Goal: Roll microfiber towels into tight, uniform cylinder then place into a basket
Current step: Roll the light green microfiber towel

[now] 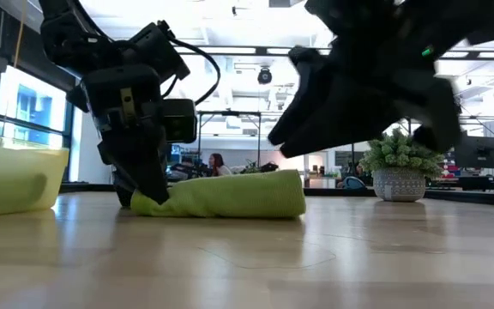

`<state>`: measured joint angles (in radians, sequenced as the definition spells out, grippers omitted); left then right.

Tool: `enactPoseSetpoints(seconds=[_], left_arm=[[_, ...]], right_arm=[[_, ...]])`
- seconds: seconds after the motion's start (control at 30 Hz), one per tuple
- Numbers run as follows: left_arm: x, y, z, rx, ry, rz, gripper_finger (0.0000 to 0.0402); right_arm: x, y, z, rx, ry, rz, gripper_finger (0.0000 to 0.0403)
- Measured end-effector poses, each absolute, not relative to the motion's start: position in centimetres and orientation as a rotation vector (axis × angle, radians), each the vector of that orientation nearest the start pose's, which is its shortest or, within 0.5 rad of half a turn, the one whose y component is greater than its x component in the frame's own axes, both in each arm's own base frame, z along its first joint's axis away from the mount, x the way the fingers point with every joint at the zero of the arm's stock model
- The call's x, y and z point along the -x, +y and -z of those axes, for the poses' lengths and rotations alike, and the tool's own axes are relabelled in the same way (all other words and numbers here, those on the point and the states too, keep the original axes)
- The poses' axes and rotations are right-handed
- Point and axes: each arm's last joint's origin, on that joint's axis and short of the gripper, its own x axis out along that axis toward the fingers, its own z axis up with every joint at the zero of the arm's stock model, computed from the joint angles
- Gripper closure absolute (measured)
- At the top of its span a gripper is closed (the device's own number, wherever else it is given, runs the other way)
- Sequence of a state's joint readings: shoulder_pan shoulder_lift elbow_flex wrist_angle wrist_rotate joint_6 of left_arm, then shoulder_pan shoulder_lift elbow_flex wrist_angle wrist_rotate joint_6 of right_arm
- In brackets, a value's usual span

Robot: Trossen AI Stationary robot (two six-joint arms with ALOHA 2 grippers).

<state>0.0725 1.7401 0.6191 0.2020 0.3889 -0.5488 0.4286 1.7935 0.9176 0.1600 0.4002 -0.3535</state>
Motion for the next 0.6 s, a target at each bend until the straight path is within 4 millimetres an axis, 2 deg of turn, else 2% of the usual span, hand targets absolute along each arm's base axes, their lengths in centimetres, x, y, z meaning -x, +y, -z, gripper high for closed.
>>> enactPoseSetpoints(seconds=[0.23, 0.47, 0.6], left_arm=[[-28.4, 1.1, -9.5, 0.817, 0.953, -0.039, 0.0389], [-28.4, 0.8, -9.5, 0.871, 0.957, -0.064, 0.0382], [-28.4, 0.8, -9.5, 0.884, 0.959, -0.070, 0.0380]], right_arm=[[-32.2, 14.2, -14.3, 0.472, 0.682, -0.114, 0.0290], [-32.8, 13.2, -12.6, 0.511, 0.736, -0.087, 0.0288], [-33.1, 12.3, -12.7, 0.489, 0.737, 0.003, 0.0266]])
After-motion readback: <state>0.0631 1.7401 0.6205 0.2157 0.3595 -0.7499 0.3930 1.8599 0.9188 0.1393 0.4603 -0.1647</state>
